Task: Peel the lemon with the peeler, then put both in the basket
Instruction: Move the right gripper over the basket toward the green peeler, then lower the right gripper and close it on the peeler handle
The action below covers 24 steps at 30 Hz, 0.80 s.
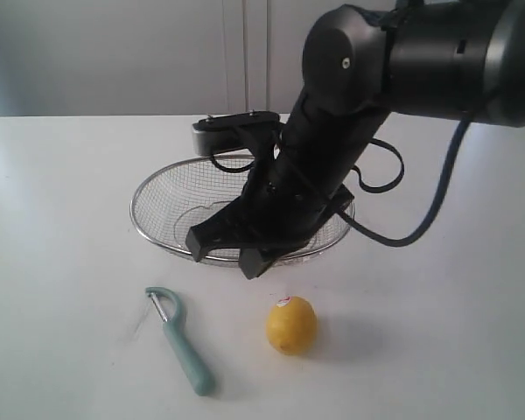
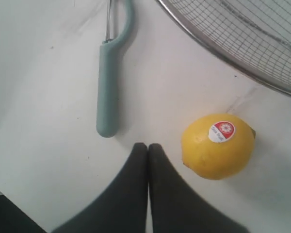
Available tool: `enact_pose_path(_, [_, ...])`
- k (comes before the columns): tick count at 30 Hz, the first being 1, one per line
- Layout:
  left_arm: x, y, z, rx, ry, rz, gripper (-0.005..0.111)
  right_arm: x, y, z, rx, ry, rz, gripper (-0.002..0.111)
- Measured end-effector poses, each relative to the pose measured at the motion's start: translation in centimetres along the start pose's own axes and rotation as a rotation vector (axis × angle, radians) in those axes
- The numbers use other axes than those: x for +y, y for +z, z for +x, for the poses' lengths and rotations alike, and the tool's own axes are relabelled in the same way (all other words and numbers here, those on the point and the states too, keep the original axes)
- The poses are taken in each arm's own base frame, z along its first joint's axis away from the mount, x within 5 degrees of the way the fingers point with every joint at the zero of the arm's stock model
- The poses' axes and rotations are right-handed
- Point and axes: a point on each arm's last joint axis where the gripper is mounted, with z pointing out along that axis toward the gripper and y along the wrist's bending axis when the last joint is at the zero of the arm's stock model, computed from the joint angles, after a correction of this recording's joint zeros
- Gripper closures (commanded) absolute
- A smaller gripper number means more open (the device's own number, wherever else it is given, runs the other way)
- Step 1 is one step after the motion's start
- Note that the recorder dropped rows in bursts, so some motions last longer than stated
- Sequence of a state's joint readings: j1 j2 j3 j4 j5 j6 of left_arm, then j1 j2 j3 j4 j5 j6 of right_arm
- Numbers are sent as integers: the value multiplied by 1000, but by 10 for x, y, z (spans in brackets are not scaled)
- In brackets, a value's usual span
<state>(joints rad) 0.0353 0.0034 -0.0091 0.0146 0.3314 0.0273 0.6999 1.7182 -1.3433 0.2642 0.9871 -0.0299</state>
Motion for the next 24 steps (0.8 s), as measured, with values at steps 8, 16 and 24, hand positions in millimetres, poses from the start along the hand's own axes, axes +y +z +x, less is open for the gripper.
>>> enact_pose_path(8, [0,0,0,0,0,0,107,15,16,-14,71,-77,29,108])
enact_pose_path(16, [0,0,0,0,0,0,107,36,33,-22,104,-144,32,108])
enact_pose_path(24, [0,0,0,0,0,0,107,56,50,-27,134,-203,31,108])
